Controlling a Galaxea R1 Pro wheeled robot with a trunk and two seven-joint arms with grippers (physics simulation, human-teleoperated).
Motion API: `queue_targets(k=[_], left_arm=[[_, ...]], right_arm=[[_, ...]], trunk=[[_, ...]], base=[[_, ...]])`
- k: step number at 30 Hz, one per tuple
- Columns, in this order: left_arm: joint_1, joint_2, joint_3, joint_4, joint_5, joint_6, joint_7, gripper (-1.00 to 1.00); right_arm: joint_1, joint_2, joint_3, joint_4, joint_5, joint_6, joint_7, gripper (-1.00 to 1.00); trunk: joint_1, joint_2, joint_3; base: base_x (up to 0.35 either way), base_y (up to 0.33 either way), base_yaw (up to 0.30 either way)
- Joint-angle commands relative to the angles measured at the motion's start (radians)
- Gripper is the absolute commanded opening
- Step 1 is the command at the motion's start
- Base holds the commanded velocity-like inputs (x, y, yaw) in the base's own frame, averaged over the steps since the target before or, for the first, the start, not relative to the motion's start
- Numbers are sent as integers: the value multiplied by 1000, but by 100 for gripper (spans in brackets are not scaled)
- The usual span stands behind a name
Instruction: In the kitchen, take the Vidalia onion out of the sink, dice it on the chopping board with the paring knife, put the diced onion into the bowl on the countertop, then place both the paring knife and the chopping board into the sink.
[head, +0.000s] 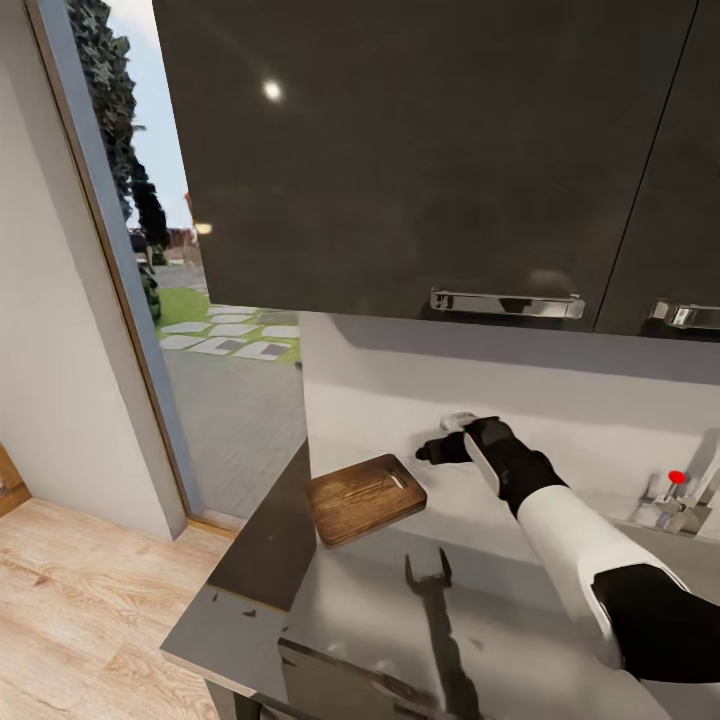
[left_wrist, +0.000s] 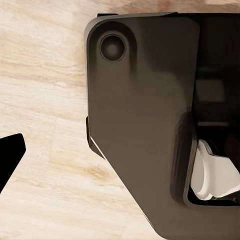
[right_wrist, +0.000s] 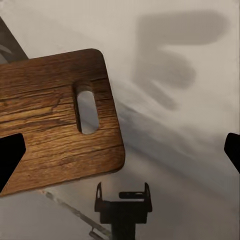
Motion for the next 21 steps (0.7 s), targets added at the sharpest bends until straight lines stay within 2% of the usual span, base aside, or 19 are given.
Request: queue_targets(k=[1, 10, 16, 21], left_arm=[[0, 0, 0, -1, 1, -2, 0, 100], [0, 0, -1, -1, 1, -2, 1, 100], [0, 0, 0, -1, 1, -2, 0, 100], [0, 0, 0, -1, 1, -2, 0, 100]], right_arm=[[-1, -5, 5, -1, -5, 1, 16, 100], [-1, -13, 10, 0, 22, -9, 48, 100], [-1, -12, 16, 0, 25, -59, 49, 100], [-1, -12, 18, 0, 27, -67, 49, 100]], trunk=[[0, -1, -1], [0, -1, -1], [0, -1, -1], [0, -1, -4]], base=[[0, 0, 0], [0, 0, 0], [0, 0, 0], [0, 0, 0]])
